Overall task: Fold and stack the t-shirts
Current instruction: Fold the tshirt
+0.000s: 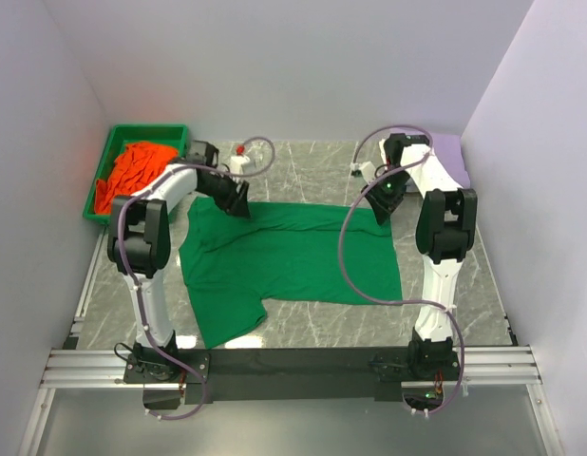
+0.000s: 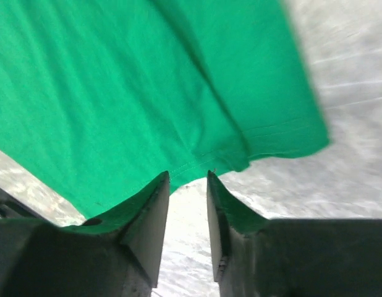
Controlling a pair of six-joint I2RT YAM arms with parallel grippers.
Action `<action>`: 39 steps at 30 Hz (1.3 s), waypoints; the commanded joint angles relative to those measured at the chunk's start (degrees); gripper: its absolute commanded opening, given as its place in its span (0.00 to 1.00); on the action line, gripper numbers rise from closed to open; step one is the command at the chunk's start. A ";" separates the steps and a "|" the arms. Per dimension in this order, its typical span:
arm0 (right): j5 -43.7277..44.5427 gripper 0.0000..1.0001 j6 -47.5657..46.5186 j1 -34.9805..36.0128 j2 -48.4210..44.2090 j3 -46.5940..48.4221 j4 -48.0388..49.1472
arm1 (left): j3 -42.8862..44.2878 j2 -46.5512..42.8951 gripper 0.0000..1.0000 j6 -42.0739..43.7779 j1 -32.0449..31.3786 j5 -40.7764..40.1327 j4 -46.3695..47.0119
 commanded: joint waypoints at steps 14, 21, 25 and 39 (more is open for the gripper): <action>-2.88 0.51 6.28 -0.10 4.75 5.75 -1.48 | 10.56 9.72 0.63 -1.10 1.80 2.23 -1.53; -2.00 0.50 6.11 -0.19 4.13 4.08 -0.78 | 6.79 6.21 0.56 0.92 1.19 5.13 -3.03; -1.91 0.50 6.19 -0.19 4.04 3.90 -0.78 | 4.94 4.37 0.44 2.59 0.92 5.04 -4.08; -0.33 0.39 4.35 -0.72 1.14 0.13 -0.86 | -9.20 -6.62 0.07 5.93 -3.37 5.40 -4.97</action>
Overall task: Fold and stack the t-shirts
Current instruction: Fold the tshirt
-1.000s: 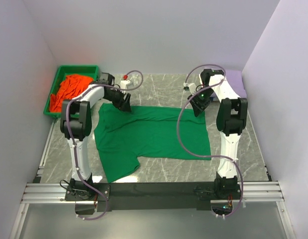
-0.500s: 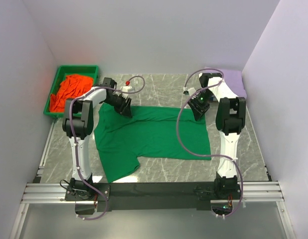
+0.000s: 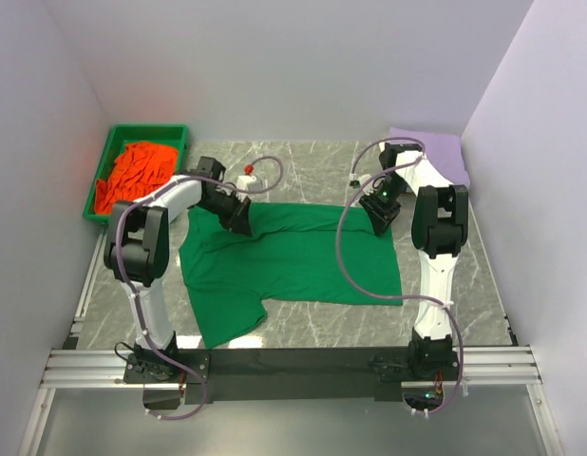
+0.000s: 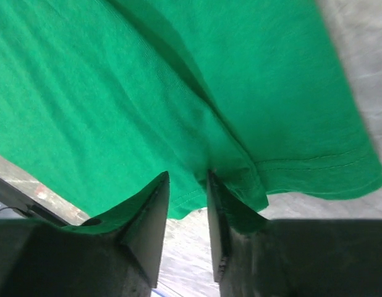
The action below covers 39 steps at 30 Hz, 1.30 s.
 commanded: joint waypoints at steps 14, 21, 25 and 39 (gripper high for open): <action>0.62 0.31 -3.32 -1.27 -8.41 4.05 -4.29 | -9.36 -7.71 0.55 10.63 -4.53 -2.87 -9.75; -1.05 0.42 4.76 -0.65 -0.17 12.74 -3.50 | -4.18 -9.30 0.56 5.99 -2.16 1.17 -9.67; 0.43 0.45 4.77 -0.21 1.52 11.36 -2.81 | -1.45 -8.16 0.56 3.78 -0.40 1.61 -9.31; 7.47 0.45 2.57 -0.65 -0.86 1.77 3.97 | -4.17 -7.19 0.59 -0.35 1.88 -2.87 -3.69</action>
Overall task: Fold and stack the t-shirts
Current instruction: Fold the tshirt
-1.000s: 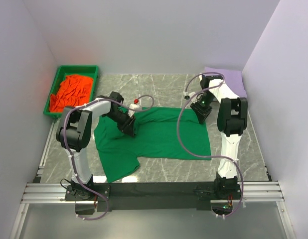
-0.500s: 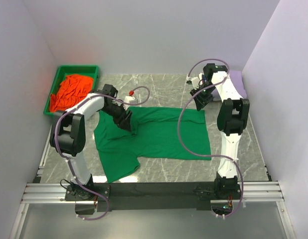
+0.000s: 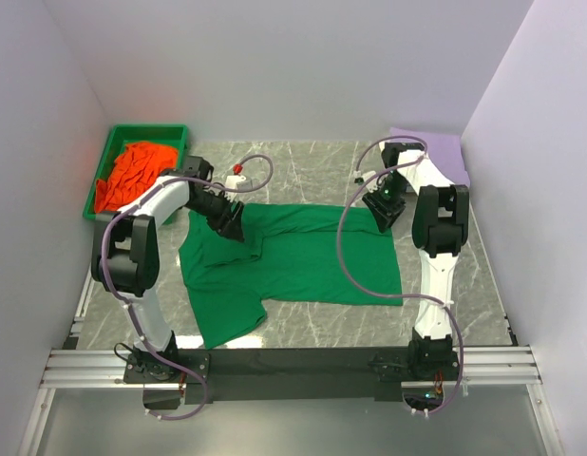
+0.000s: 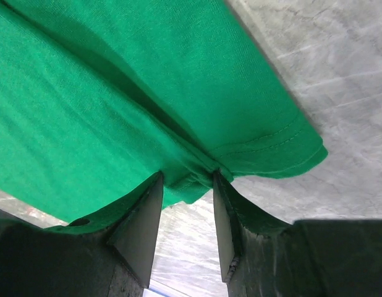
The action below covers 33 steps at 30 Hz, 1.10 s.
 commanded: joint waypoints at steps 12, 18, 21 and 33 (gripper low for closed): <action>-1.84 0.39 -3.65 -0.15 -2.08 7.69 -1.78 | 0.86 1.23 0.59 -2.48 -0.10 0.15 2.26; -0.26 0.36 -4.44 -0.32 -0.24 6.99 -2.22 | 2.01 2.28 0.59 -3.27 -0.28 0.33 2.35; 0.18 0.34 -5.14 -0.24 -0.32 5.33 -1.51 | 2.62 2.64 0.59 -3.18 -0.28 0.24 1.82; 0.36 0.30 -5.67 -0.24 0.73 3.04 -1.60 | 2.54 2.99 0.60 -3.01 -0.28 -1.08 1.73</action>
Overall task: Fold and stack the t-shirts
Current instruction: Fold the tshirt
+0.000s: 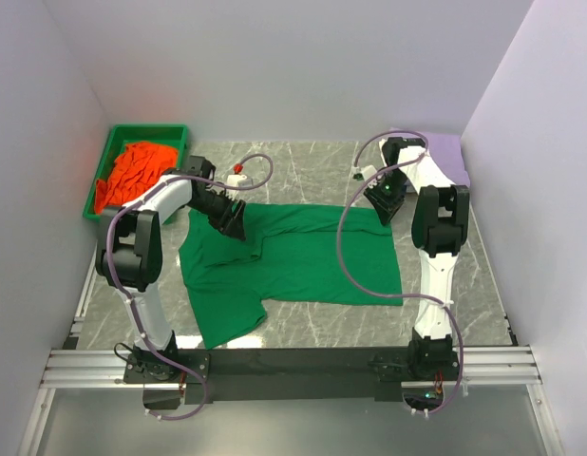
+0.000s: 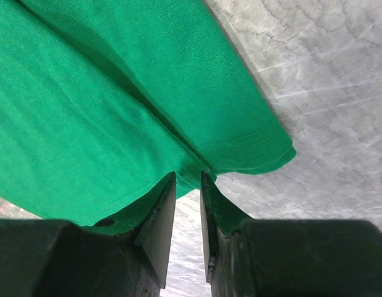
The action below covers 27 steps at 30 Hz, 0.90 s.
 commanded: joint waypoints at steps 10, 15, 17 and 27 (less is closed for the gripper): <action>1.68 0.38 -0.25 -0.32 0.56 -3.30 1.78 | 1.16 -0.80 0.60 -1.02 -0.21 -0.27 0.69; 2.56 0.42 0.63 -0.32 0.91 -3.47 3.45 | 0.45 -1.68 0.60 -1.37 -0.21 -0.36 0.86; 2.73 0.42 0.89 -0.32 0.91 -3.21 3.71 | 0.63 -1.68 0.60 -1.29 -0.21 -0.45 0.86; 0.54 0.20 -0.77 0.03 -5.23 -4.52 1.34 | 3.70 -2.03 0.54 -2.25 -3.46 0.86 2.88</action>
